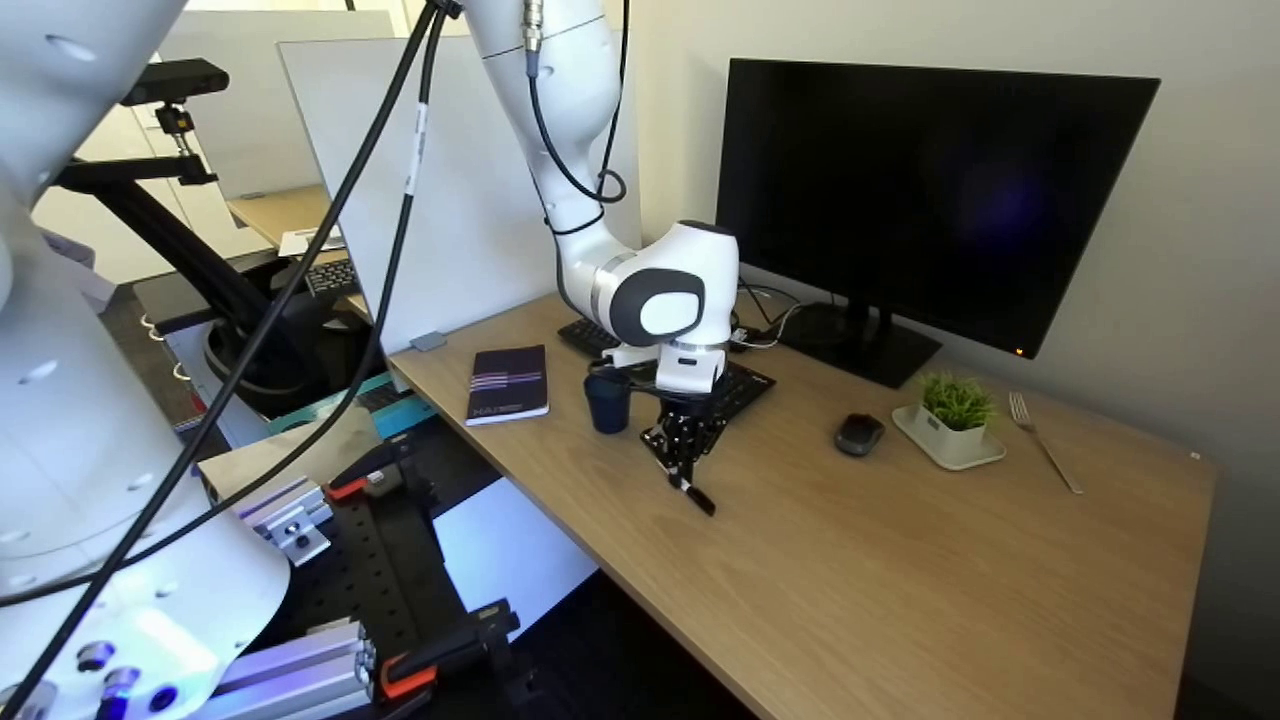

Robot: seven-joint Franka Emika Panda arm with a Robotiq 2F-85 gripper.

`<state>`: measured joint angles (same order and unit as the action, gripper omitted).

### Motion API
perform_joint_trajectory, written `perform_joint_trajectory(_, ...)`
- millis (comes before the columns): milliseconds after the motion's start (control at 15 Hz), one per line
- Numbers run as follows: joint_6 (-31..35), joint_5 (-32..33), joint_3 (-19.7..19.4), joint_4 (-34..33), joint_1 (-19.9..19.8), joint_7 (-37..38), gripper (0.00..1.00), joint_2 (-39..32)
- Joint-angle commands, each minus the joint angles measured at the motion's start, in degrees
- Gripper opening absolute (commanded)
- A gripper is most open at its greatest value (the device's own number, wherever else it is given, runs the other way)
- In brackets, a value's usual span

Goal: Put the marker in the cup then move the cup to the right

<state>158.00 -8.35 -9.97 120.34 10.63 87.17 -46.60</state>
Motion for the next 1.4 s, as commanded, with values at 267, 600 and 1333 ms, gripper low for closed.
perform_joint_trajectory(267, -4.47, 2.38, -3.91, 1.99, 4.21, 1.16, 0.03, 5.05)
perform_joint_trajectory(600, -16.00, 12.73, -8.57, 0.95, 8.70, 2.77, 0.03, 16.23)
perform_joint_trajectory(1333, -50.42, 31.57, 5.58, -9.52, 6.52, 4.48, 0.03, 31.95)
